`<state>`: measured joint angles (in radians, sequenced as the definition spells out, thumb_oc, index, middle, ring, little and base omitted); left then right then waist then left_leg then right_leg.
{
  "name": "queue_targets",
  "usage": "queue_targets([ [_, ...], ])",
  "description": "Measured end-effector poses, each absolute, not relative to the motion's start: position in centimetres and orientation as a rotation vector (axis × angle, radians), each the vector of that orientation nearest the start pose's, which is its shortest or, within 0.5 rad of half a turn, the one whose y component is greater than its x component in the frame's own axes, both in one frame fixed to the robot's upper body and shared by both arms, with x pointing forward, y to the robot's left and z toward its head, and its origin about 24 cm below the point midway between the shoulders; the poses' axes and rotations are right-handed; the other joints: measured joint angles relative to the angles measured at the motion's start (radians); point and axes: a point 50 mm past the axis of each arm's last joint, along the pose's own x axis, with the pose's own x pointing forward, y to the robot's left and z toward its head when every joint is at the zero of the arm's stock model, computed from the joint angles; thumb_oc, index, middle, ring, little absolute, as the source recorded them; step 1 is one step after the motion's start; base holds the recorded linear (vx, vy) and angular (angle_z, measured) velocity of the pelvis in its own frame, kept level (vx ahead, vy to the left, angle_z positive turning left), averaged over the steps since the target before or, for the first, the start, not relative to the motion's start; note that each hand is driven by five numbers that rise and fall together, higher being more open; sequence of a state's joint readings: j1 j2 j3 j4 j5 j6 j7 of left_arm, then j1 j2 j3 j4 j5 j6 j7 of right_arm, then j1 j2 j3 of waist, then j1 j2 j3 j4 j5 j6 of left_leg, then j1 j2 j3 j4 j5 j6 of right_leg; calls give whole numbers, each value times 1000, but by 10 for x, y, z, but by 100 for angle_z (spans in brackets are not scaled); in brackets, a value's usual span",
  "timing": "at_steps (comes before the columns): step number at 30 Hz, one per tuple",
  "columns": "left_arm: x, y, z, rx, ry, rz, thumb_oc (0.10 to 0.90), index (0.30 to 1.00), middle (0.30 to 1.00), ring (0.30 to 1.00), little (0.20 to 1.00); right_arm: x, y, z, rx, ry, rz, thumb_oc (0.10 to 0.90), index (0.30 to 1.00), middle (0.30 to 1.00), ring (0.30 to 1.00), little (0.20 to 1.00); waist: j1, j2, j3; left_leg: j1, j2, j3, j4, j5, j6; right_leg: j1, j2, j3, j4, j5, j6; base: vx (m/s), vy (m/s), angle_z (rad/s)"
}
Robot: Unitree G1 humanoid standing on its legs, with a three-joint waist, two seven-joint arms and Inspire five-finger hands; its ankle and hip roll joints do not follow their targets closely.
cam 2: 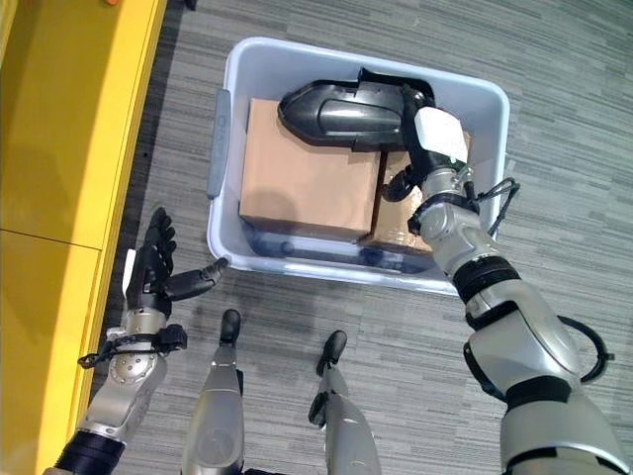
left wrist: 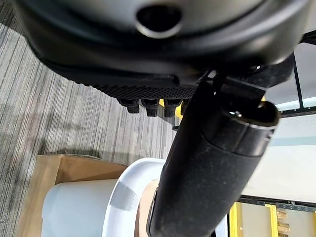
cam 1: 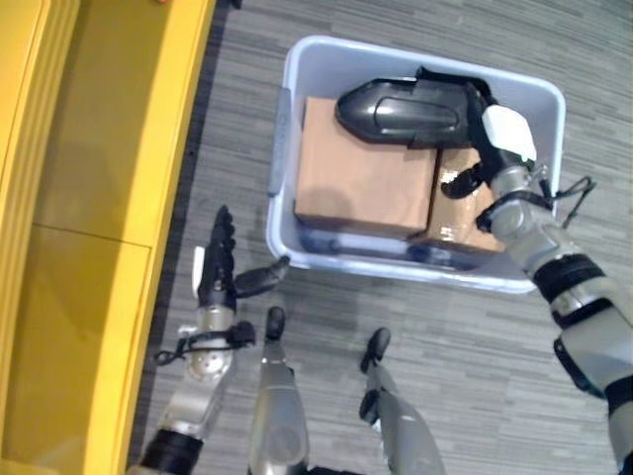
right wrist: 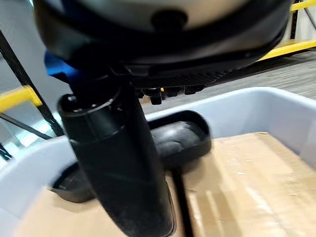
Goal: Move parts from the plastic box to the shelf.
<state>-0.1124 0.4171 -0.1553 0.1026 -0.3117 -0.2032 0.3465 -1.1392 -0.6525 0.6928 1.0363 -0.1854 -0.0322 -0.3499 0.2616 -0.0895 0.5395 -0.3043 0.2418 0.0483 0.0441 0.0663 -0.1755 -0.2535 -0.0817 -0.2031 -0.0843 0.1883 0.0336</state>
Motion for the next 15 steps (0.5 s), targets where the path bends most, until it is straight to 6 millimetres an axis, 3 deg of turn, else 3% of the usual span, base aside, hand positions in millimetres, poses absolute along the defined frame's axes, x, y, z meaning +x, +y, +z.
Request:
queue_targets([
  [15,277,199,76,37,-188,163,900,1000,1000,1000,1000,413,-235,190,-1303,-85,-252,900,1000,1000,1000,1000,45,1,0,-47,-1,-9,3,6,0,-39,0,-10,0,3,-4,14,15,2],
])
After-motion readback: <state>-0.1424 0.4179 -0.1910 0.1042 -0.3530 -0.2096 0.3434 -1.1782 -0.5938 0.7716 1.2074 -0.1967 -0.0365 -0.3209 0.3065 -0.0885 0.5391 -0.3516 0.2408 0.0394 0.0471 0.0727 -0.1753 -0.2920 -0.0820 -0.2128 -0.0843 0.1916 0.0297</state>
